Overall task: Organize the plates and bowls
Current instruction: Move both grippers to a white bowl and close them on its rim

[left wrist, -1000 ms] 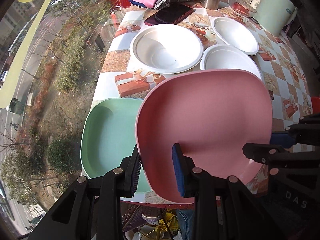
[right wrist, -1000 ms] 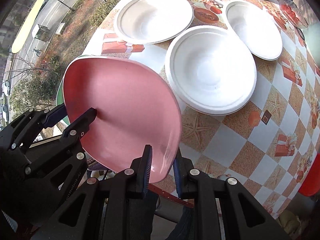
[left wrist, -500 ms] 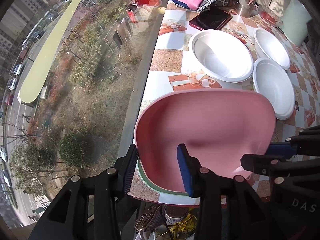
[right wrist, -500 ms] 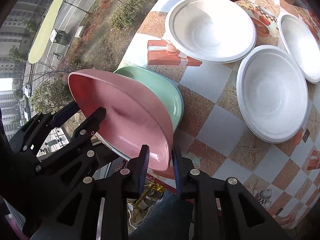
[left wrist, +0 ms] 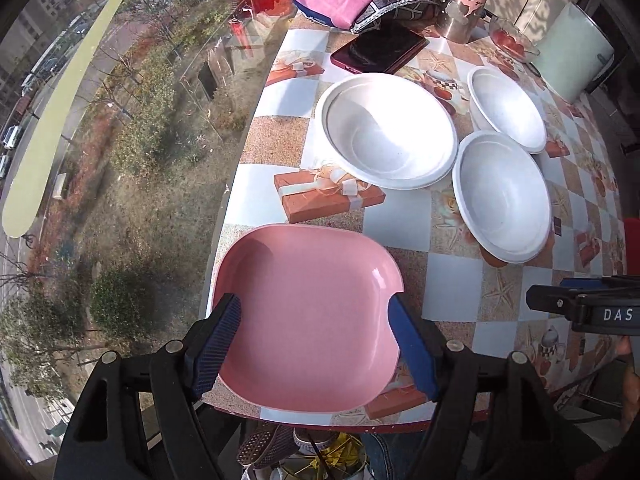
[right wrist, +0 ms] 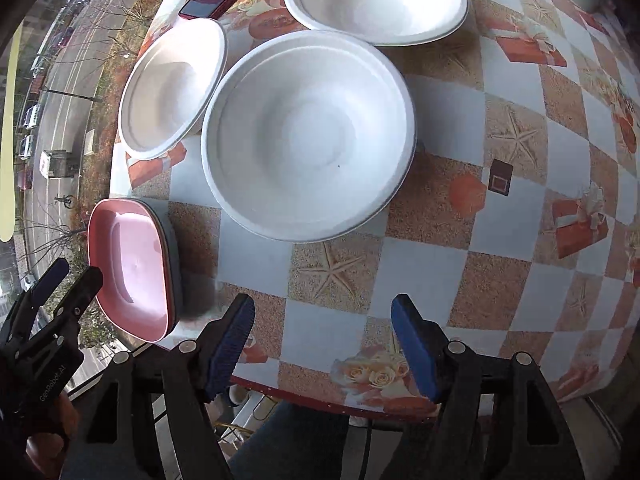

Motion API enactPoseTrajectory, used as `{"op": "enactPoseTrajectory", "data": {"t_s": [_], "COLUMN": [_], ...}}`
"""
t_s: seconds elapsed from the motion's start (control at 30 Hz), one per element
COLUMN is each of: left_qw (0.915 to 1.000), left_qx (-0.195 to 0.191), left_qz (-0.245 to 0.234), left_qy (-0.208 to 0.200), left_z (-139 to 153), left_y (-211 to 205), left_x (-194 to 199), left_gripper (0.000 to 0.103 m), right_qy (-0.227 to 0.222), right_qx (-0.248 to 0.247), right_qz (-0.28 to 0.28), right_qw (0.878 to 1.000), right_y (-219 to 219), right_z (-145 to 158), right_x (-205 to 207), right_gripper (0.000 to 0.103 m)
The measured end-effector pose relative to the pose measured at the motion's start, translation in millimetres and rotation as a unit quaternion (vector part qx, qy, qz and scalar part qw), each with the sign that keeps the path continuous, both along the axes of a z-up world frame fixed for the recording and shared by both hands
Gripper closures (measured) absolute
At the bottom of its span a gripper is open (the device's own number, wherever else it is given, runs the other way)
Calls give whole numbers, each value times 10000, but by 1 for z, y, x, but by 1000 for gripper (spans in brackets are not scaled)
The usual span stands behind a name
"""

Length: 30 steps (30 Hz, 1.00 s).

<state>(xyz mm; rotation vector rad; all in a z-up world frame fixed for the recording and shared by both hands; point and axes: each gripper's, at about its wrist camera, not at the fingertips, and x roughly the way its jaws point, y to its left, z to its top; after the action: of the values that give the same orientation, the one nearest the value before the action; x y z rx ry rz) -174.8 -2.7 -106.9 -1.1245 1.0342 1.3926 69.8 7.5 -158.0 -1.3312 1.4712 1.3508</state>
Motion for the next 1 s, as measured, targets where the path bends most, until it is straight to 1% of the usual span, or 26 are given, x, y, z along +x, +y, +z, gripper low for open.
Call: {"op": "enactPoseTrajectory", "data": {"t_s": [0.13,0.23,0.4,0.57,0.8,0.9,0.93,0.97,1.0], "left_qw": [9993,9985,9961,9936,9897,9886,9882,9878,9871], "left_qx": [-42,-126,-464,-741,-1030,-1105,-1137,-1149,-1184], "left_qz": [-243,-309,-89,214,507,533,524,521,525], "left_qy": [-265,-427,-742,-824,-856,-872,-887,-910,-941], "left_z": [-3,-10,-30,-51,-71,-77,-79,-80,-82], "left_y": [24,44,69,84,97,100,100,101,101], "left_x": [30,48,64,68,70,73,75,76,77], "left_gripper": [24,24,24,24,24,24,25,33,39], "right_qy": [-140,-192,-273,-256,-172,-179,-191,-170,-181], "right_qx": [34,114,342,551,504,451,444,427,387], "right_qz": [-260,-365,-457,-444,-349,-358,-349,-329,-307], "right_qw": [9996,9991,9980,9972,9980,9982,9982,9984,9986], "right_y": [10,19,43,72,96,103,105,106,107], "right_z": [-5,-6,-8,-15,-31,-38,-39,-42,-45], "right_x": [24,33,37,32,13,8,7,6,4], "right_gripper": [31,31,31,31,31,31,38,45,62]}}
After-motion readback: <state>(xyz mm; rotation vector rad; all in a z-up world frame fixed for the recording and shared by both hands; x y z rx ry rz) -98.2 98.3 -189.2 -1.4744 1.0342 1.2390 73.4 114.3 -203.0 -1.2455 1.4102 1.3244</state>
